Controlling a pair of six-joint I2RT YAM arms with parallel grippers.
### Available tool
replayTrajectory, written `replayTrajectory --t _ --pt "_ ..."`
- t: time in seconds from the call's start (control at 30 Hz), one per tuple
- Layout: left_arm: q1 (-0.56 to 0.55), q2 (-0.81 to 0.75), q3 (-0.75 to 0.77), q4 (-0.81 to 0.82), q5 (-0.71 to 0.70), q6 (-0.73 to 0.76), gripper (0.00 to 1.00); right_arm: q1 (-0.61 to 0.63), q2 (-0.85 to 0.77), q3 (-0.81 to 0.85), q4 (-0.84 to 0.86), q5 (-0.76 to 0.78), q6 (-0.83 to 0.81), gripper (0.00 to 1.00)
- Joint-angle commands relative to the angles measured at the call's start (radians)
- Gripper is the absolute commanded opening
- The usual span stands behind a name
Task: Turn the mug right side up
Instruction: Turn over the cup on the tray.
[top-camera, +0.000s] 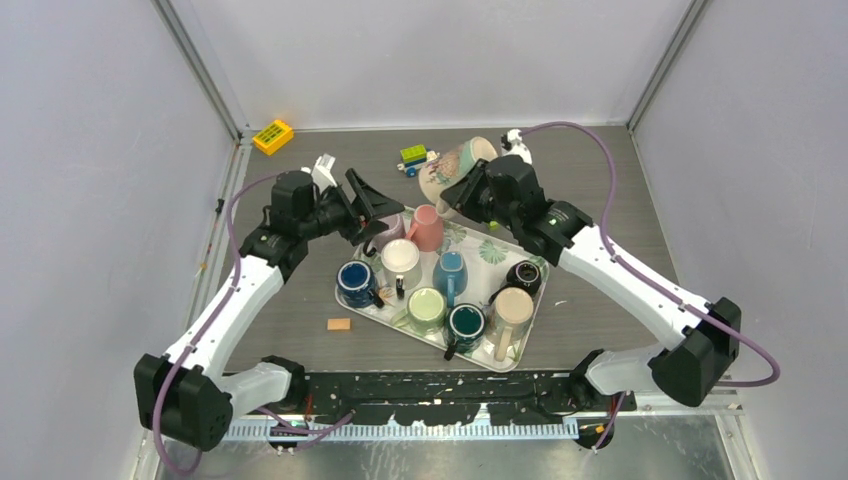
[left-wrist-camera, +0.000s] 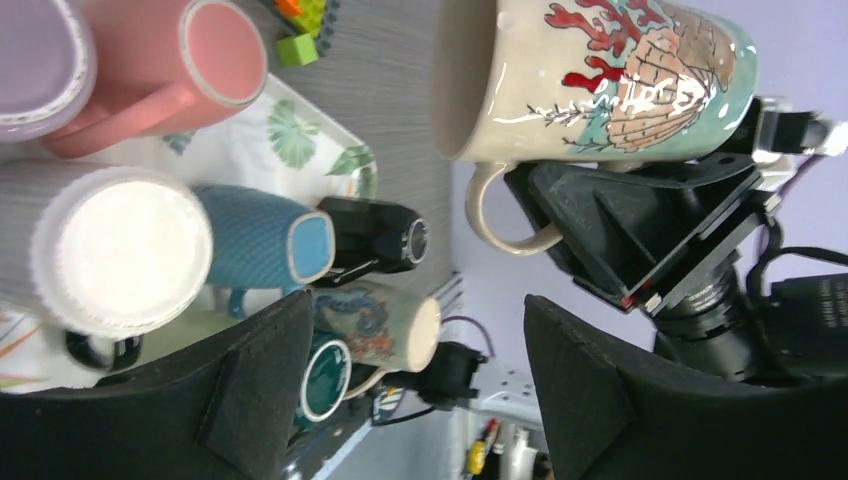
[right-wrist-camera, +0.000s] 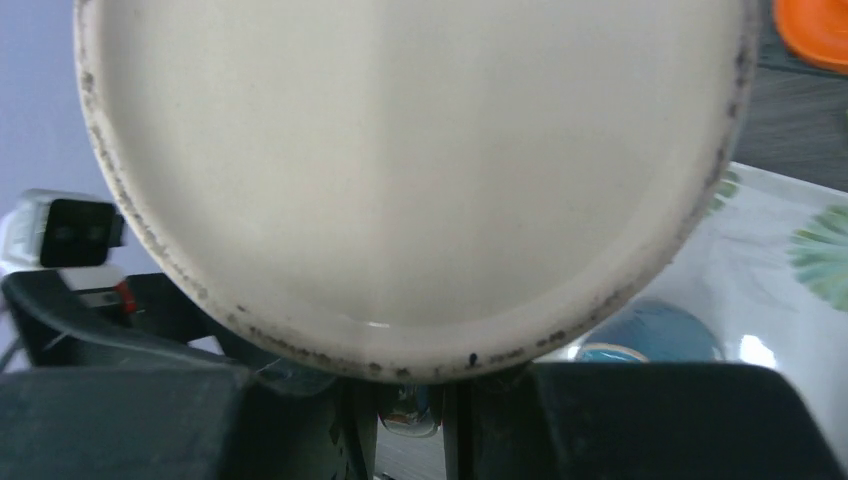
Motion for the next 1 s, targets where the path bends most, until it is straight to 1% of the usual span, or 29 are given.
replayTrajectory --t 0.0,0.07,0.23,0.4,0.5,0.57,0.7,0.97 --pt "0.041 0.030 -0.076 0.383 0.155 -0.257 0.77 -0.002 0.015 0.093 0.337 -0.099 0.072 0.01" --pt "0.048 0.049 -0.096 0.493 0.171 -0.319 0.76 -0.002 0.033 0.094 0.385 -0.129 0.097 0.01" --pt "0.050 0.084 -0.128 0.654 0.181 -0.445 0.73 -0.004 0.080 0.094 0.536 -0.202 0.183 0.01" --pt "0.050 0.119 -0.176 0.842 0.173 -0.578 0.66 -0.016 0.118 0.085 0.653 -0.274 0.279 0.01" --pt "0.050 0.136 -0.199 0.924 0.162 -0.636 0.61 -0.030 0.136 0.069 0.729 -0.308 0.343 0.01" --pt "0.050 0.143 -0.208 0.960 0.158 -0.659 0.56 -0.039 0.144 0.060 0.760 -0.323 0.375 0.01" --pt "0.050 0.151 -0.209 0.980 0.157 -0.672 0.50 -0.046 0.158 0.049 0.792 -0.348 0.416 0.01" --pt "0.050 0.177 -0.195 1.018 0.157 -0.693 0.45 -0.047 0.190 0.044 0.824 -0.419 0.452 0.01"
